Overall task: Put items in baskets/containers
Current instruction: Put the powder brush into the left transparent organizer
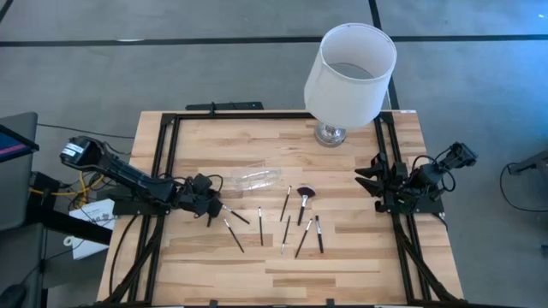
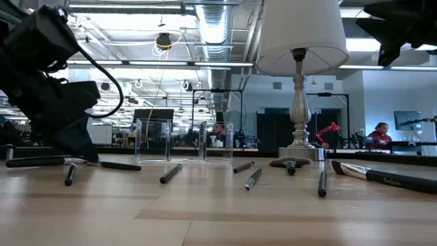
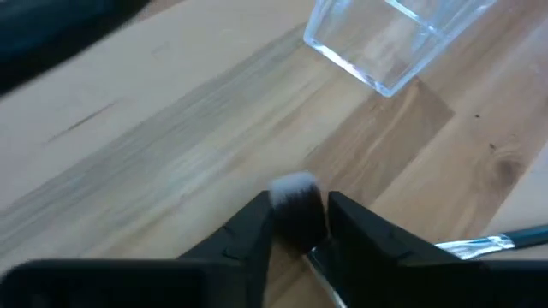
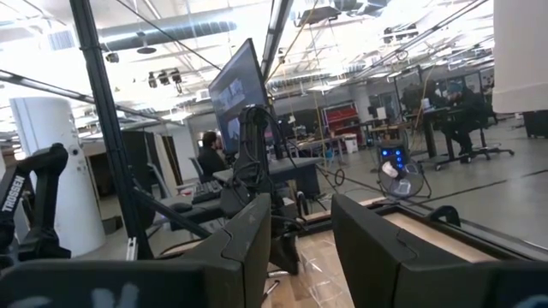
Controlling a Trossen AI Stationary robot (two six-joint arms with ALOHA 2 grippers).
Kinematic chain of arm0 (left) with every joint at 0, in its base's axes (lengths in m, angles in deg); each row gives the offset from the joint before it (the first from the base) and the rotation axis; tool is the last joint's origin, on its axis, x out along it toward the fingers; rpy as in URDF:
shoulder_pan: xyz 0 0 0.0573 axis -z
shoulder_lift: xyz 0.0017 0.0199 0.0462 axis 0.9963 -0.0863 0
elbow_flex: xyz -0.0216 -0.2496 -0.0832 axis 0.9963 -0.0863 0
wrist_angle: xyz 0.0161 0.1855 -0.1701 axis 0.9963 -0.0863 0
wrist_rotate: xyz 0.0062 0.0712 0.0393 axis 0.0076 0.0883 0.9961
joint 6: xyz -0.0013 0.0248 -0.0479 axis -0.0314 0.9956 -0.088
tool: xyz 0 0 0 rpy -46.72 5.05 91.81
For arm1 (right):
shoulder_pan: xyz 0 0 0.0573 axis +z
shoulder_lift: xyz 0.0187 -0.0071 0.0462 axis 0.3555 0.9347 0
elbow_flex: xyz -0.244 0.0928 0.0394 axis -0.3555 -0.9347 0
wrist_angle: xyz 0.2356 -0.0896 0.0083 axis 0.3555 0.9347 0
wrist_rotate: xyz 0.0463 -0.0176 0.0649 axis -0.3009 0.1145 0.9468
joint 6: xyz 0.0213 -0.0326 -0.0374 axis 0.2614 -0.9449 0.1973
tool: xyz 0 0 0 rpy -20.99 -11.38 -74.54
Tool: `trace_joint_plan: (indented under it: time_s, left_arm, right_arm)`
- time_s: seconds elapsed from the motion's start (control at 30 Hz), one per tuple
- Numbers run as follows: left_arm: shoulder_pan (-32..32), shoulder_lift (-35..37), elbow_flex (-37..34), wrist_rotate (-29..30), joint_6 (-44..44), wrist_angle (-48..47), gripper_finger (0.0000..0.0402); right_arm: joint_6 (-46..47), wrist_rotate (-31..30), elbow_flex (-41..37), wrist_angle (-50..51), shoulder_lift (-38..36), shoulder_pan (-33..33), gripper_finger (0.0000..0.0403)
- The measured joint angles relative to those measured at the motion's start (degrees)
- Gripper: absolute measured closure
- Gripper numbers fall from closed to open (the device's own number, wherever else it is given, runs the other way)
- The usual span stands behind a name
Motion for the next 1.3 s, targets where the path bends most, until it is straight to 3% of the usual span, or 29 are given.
trace_joint_plan:
  time_s: [0.17,0.33,0.53,0.67,0.87,1.07,1.3]
  left_arm:
    - [-0.04,-0.63,-0.04,1.78,-0.18,0.35,0.0385]
    - [-0.09,1.67,-0.33,2.14,2.99,4.17,0.0387]
    - [-0.07,12.91,-0.26,3.75,8.95,6.36,0.0389]
    - [-0.11,23.32,-0.24,4.96,21.94,8.83,0.0391]
    - [-0.22,34.34,-0.15,5.10,49.94,22.72,0.0390]
    - [-4.84,29.79,-0.13,1.49,71.99,39.14,0.0389]
    - [-15.65,12.78,-0.04,-10.52,76.82,60.86,0.0392]
  right_arm:
    - [0.02,-0.02,0.00,0.11,0.00,0.00,0.0287]
    - [0.04,-0.02,0.00,0.10,0.00,0.00,0.0288]
    - [0.04,-0.02,0.00,0.08,0.00,0.00,0.0288]
    - [0.04,-0.06,0.00,0.06,-0.02,0.00,0.0288]
    - [0.04,-0.09,0.00,-0.06,0.00,0.01,0.0288]
    - [0.02,-0.17,0.00,-0.47,-0.02,0.00,0.0288]
    - [-2.34,-0.19,0.00,-1.78,-0.02,0.00,0.0288]
